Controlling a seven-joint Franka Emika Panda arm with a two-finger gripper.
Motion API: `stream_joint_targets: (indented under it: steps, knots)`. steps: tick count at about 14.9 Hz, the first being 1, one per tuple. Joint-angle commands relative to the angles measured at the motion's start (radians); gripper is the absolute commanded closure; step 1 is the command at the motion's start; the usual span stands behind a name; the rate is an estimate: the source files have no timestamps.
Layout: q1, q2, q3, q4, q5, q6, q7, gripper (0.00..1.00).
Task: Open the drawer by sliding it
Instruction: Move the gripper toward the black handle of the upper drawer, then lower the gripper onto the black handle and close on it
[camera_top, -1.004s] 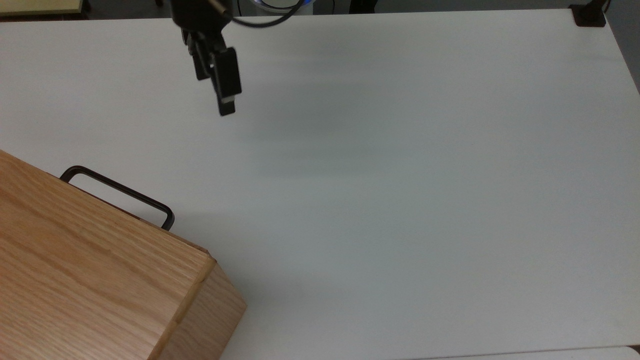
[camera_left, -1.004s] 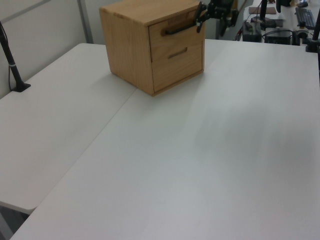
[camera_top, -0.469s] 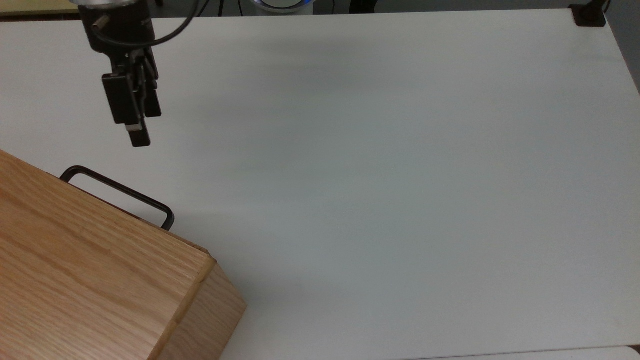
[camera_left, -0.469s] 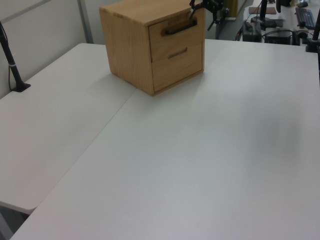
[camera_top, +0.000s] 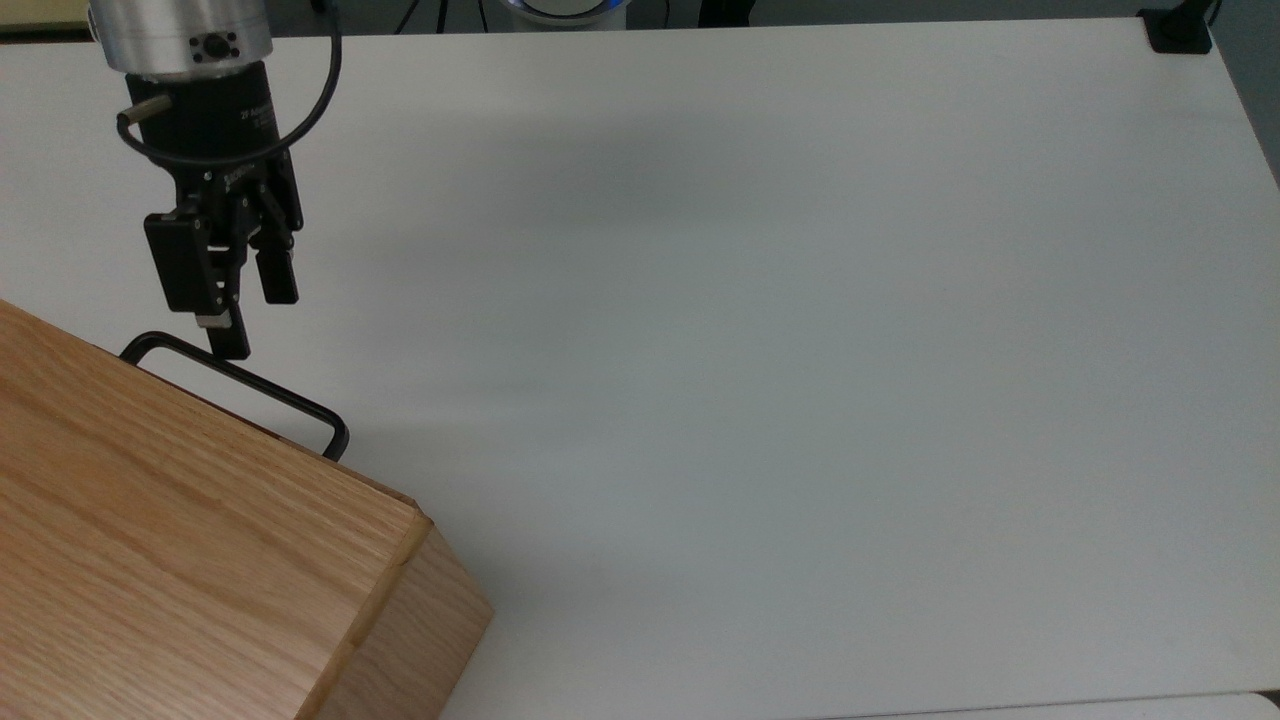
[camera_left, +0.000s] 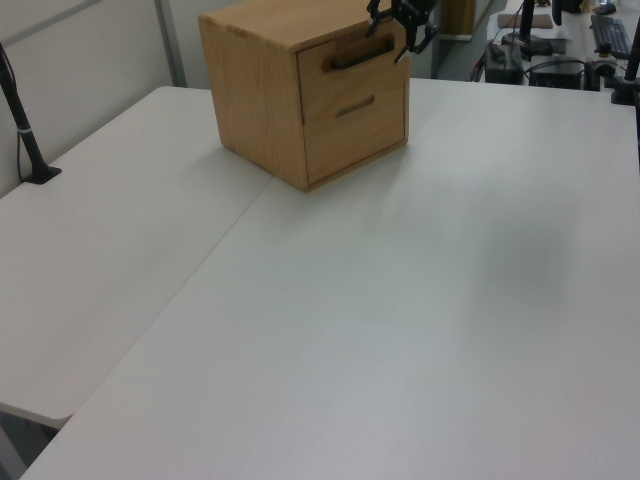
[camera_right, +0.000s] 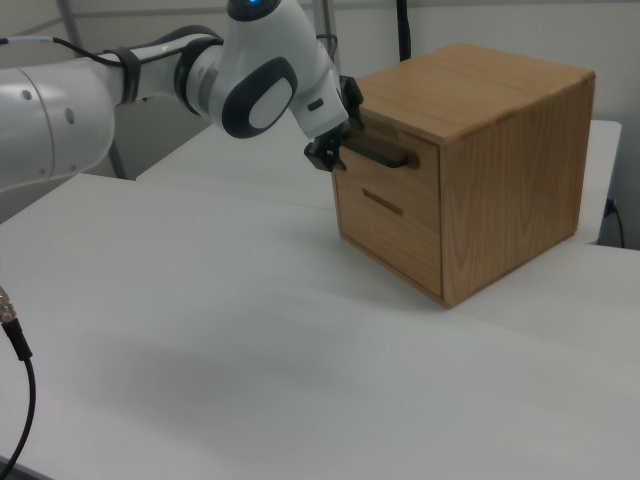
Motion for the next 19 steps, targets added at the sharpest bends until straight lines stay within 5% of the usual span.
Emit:
stream_joint_targets:
  steps: [1, 5, 6, 14, 15, 17, 19]
  knots:
    - [-0.005, 0.046, -0.007, 0.06, 0.017, 0.011, 0.046, 0.21]
    - [-0.004, 0.06, -0.007, 0.062, 0.008, 0.011, 0.045, 0.44]
    - [-0.004, 0.065, -0.007, 0.062, 0.008, 0.013, 0.046, 0.56]
    - [-0.007, 0.076, -0.007, 0.062, 0.01, 0.06, 0.045, 0.6]
    - [-0.007, 0.076, -0.007, 0.062, 0.008, 0.06, 0.043, 0.65]
    - [-0.005, 0.074, -0.007, 0.059, 0.005, 0.059, 0.038, 0.94]
    - [-0.001, 0.069, -0.001, 0.054, -0.036, 0.053, 0.034, 1.0]
